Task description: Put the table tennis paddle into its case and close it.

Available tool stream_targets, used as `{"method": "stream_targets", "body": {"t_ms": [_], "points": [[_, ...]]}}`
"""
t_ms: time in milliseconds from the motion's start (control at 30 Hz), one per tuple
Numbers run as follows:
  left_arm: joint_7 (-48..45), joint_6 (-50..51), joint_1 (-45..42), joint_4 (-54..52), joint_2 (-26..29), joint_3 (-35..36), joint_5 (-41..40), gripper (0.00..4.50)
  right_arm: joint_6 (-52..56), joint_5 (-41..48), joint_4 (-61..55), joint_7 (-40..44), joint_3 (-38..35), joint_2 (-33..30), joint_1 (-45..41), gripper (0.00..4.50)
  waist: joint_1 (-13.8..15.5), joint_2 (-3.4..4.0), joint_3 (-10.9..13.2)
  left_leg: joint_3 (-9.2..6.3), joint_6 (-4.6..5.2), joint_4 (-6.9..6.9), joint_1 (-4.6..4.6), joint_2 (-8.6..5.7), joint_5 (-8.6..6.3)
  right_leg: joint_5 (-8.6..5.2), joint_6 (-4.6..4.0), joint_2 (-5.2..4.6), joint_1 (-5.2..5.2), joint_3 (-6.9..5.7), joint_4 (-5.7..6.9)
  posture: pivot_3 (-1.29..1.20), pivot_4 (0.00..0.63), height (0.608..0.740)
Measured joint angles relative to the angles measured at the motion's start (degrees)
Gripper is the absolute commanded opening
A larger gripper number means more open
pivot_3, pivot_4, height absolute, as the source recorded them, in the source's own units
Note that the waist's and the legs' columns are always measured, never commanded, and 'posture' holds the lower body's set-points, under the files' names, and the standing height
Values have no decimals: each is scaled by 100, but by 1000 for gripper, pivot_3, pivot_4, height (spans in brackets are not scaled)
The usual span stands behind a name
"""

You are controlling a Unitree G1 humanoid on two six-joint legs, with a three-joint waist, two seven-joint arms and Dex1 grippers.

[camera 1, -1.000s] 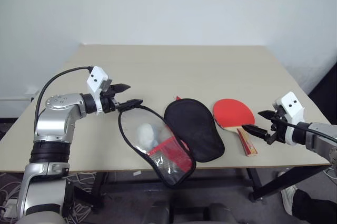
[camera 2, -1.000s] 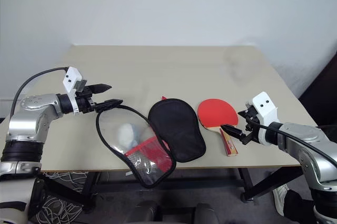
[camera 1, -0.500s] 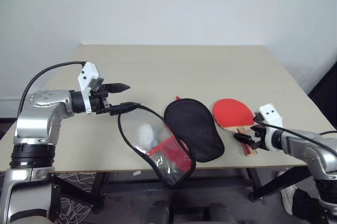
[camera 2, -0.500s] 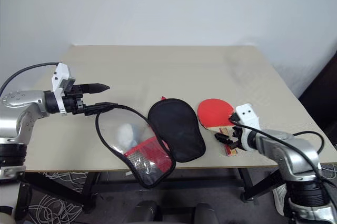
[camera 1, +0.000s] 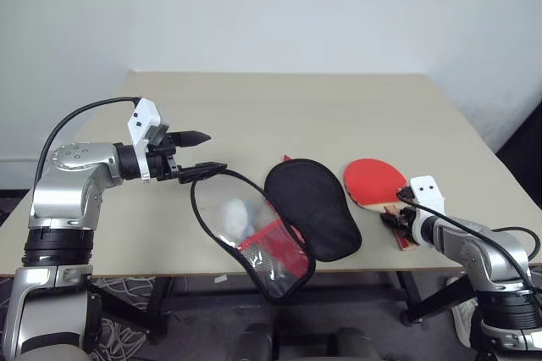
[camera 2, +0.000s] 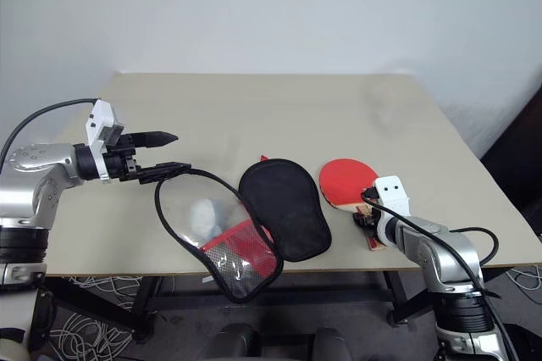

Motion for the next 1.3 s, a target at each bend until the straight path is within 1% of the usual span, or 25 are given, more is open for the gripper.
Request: {"method": "stream_targets", "body": {"t_ms": [33,67,200,267,333,400,467,533,600,667,800,1033,1300], "points": [[0,-23,-6,28,-4,-4,10,4500,0,-21,-1,-10,-17,1,7,1261,0,0,0,0,0,0,0,0,0,0,0,0,0,0,0,0,0,740],[1,-34,-13,48,-9,-5,20,4500,0,-32,-2,-11,-20,2,8,1178,0,0,0,0,0,0,0,0,0,0,0,0,0,0,0,0,0,740],[1,-63,-31,68,-40,-12,28,4500,-30,-85,-3,-81,-34,82,4,1178,-2,0,0,1,0,1,1,0,0,-1,2,0,1,0,0,0,0,740],[1,-76,-40,104,-58,-26,35,4500,-98,-167,31,-234,-70,224,-64,1178,-4,4,2,2,1,1,0,0,1,-1,2,0,-3,2,4,0,0,740],[1,-84,-48,151,-66,-33,46,4500,-116,-181,23,-306,-157,361,-257,1178,-5,21,13,4,1,0,-2,0,1,-1,2,0,-7,7,10,0,0,740],[1,-102,-65,176,-87,-59,63,4500,-94,-141,-162,-307,-168,517,-582,1178,-35,23,16,6,2,-2,-5,-1,1,-1,-1,2,-17,26,43,0,0,740],[2,-111,-78,181,-118,-89,72,4500,-51,-48,-421,-286,-154,676,-804,1178,-58,23,16,11,1,-5,-2,0,1,-2,-5,7,-16,24,50,0,0,740],[5,-113,-79,214,-123,-114,99,4500,173,13,-697,-325,-18,948,-1020,1178,-100,22,16,3,1,-6,-1,4,1,-2,-6,17,-15,24,54,0,0,740],[10,-113,-83,236,-142,-131,131,4500,407,50,-901,-376,300,1243,-1098,1178,-121,22,15,-1,1,-5,0,8,1,-4,-8,23,-15,23,56,0,0,740],[12,-113,-83,247,-154,-136,141,4500,606,22,-931,-456,771,1445,-1065,1178,-118,22,16,-4,1,-3,0,6,1,-4,-8,21,-16,21,55,0,0,740],[17,-109,-83,256,-154,-135,145,4500,848,-92,-897,-639,1294,1719,-881,1178,-118,22,16,-13,0,0,-1,-1,1,-2,-12,12,-23,19,54,0,0,740],[29,-86,-83,256,-155,-135,145,4500,977,-212,-709,-801,1640,2159,-785,1178,-124,22,16,-15,-2,-5,1,2,2,3,-20,18,-25,17,55,0,0,740],[49,-48,-84,256,-155,-135,145,4500,961,-317,-674,-876,1675,2208,-665,1178,-122,23,16,-15,-3,-6,4,1,2,-4,-9,17,-23,15,54,0,0,740]]}}
